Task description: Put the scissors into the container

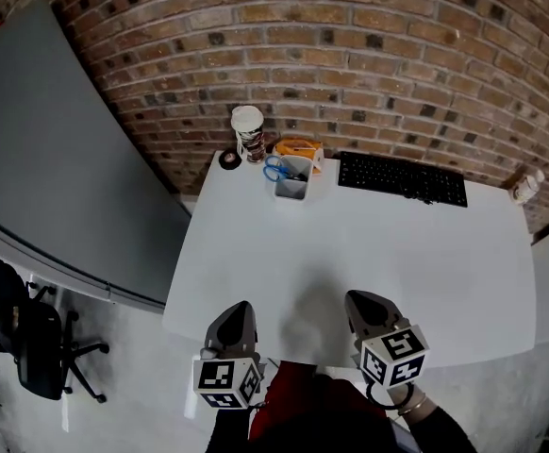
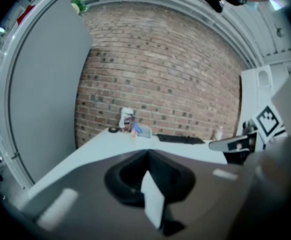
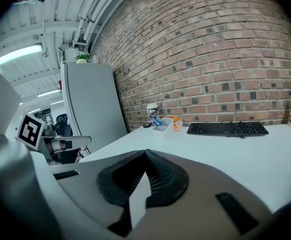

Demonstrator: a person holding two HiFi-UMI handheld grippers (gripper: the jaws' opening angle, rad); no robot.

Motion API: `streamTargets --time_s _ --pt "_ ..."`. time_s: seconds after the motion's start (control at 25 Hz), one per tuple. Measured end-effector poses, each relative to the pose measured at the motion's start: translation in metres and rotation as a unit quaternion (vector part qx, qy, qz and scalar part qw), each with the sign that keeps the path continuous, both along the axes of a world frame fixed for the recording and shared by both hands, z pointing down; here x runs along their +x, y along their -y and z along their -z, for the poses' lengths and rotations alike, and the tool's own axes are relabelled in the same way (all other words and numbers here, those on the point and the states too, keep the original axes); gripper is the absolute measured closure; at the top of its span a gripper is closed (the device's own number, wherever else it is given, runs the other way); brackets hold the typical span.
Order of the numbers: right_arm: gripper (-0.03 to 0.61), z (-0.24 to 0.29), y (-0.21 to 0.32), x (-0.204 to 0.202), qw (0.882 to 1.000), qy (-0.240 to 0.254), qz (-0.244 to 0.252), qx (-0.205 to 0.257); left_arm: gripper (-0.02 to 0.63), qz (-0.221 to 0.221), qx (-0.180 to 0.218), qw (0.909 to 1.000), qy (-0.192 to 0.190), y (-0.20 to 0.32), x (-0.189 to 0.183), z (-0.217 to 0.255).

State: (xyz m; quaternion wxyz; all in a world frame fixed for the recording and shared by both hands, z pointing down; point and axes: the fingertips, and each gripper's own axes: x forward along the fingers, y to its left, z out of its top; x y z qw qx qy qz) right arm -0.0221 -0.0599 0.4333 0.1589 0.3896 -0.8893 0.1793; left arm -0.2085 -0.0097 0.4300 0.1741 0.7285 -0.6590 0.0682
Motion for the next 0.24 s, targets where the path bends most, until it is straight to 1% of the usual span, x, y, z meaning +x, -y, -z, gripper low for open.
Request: streamTargets --time_s 0.24 --pt "0.571 0.003 -0.026 0.007 1.000 0.006 0.008 -0.003 0.611 0.010 -0.005 0.9999 0.000 -0.033 0.007 0.002"
